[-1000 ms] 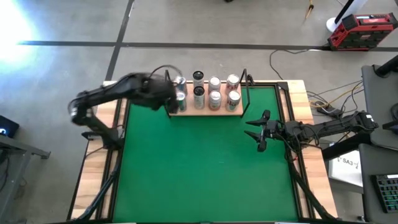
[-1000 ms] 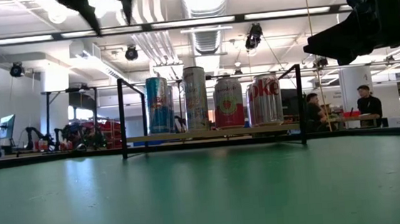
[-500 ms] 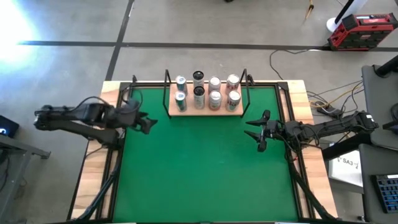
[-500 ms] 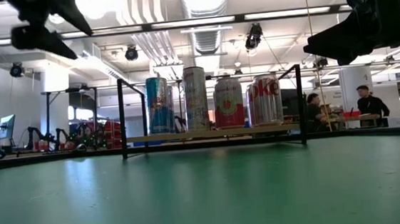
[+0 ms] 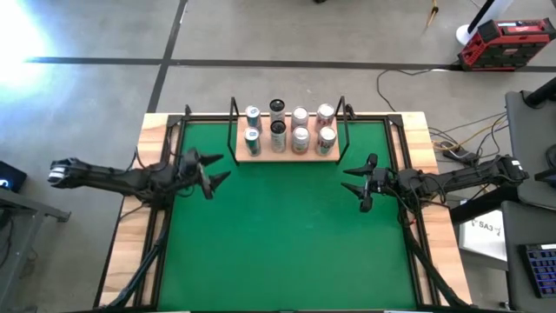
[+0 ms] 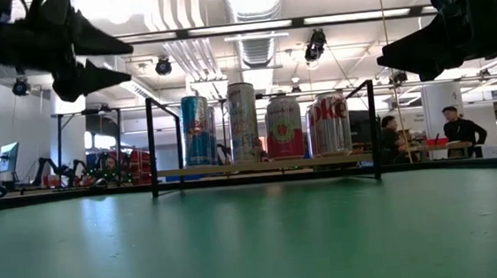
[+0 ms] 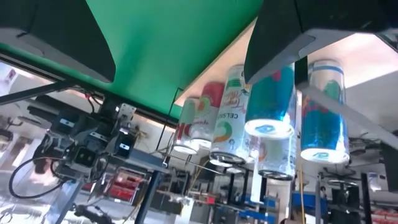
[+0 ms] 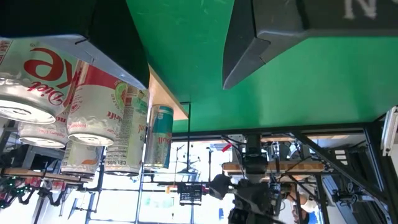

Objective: Place canned beverage on shelf
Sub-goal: Return to home position

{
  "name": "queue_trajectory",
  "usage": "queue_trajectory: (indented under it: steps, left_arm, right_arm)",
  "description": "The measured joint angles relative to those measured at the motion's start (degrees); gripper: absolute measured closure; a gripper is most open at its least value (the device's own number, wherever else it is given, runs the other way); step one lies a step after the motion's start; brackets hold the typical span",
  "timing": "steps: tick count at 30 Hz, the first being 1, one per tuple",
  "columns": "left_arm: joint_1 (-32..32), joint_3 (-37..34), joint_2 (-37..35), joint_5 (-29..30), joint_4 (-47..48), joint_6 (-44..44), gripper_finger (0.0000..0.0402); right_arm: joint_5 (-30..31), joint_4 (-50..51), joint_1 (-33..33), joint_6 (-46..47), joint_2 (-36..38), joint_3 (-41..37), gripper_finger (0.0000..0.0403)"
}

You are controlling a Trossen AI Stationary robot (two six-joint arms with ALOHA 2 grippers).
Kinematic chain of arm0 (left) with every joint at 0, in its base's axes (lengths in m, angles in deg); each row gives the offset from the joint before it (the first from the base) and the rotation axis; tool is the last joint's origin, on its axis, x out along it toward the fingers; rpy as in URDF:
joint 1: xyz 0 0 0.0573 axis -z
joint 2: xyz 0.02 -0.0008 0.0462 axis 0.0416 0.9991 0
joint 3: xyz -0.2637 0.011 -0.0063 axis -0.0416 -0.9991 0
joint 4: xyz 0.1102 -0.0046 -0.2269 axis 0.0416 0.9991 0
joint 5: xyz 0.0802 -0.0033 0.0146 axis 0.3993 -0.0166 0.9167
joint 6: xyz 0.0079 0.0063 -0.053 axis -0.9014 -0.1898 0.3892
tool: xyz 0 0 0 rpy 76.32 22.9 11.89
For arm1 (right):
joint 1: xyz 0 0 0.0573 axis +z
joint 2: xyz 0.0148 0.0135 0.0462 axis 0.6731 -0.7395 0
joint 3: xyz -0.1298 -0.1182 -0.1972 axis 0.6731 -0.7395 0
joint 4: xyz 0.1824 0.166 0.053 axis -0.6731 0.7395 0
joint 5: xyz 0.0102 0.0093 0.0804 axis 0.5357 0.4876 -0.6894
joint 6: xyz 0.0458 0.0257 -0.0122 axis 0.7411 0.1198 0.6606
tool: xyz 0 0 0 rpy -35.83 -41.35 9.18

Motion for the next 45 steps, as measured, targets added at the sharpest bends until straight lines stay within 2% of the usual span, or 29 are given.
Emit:
queue_trajectory:
  steps: [8, 12, 16, 21, 32, 45]
  left_arm:
    - [0.0, -7.55, -1.3, -0.12, -9.43, 0.38, 0.006]
    - [1.05, -8.34, -1.57, -0.19, -9.14, -1.06, 0.0061]
    - [2.21, -8.96, -5.54, -0.22, -8.89, -7.88, 0.0061]
    - [2.4, -11.25, -12.15, -0.96, -8.83, -12.17, 0.0061]
    - [2.4, -11.97, -21.91, -1.11, 6.46, -11.62, 0.0061]
    - [2.4, -11.63, -21.61, -1.14, 7.48, -11.6, 0.0061]
  right_arm:
    - [-0.01, 0.01, 0.02, 0.0, 0.01, 0.01, 0.0209]
    - [-0.02, 0.01, 0.01, 0.0, 0.0, 0.0, 0.0209]
    - [0.0, 0.02, 0.0, 0.0, 0.0, 0.0, 0.0209]
    - [-0.01, 0.02, 0.0, 0.0, 0.0, 0.0, 0.0209]
    - [-0.02, 0.02, 0.01, 0.0, 0.02, 0.0, 0.0209]
    - [0.0, 0.02, 0.02, 0.0, 0.01, 0.0, 0.0209]
